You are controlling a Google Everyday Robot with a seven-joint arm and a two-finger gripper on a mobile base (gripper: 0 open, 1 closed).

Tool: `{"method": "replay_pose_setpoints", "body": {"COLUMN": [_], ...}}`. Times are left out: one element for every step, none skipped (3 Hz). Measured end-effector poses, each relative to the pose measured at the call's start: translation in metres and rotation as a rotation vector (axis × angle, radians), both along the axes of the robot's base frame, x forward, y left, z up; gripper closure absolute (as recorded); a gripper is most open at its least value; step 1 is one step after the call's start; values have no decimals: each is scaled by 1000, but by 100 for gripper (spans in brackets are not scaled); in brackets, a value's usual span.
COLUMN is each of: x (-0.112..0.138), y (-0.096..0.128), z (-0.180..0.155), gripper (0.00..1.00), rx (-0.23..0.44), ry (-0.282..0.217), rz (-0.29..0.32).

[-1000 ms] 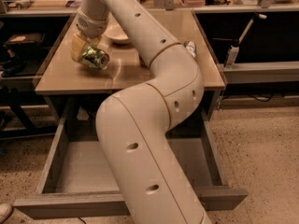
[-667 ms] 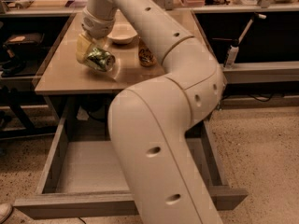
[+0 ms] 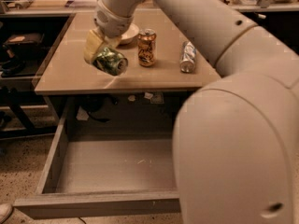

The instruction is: Place green can into top drawer

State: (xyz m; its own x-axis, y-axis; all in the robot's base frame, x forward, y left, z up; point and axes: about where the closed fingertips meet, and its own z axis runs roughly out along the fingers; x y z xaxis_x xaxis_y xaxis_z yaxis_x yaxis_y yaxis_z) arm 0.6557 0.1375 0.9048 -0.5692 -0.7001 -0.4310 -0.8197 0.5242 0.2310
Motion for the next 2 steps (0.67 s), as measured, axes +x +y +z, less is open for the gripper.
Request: {"method": "replay_pose_setpoints", "body": {"x": [-16, -16], "y": [0, 0], "z": [-24, -24], "gripper": [100, 100], "rx": [-38, -38], "ry": [43, 43], "rz": [22, 22]}}
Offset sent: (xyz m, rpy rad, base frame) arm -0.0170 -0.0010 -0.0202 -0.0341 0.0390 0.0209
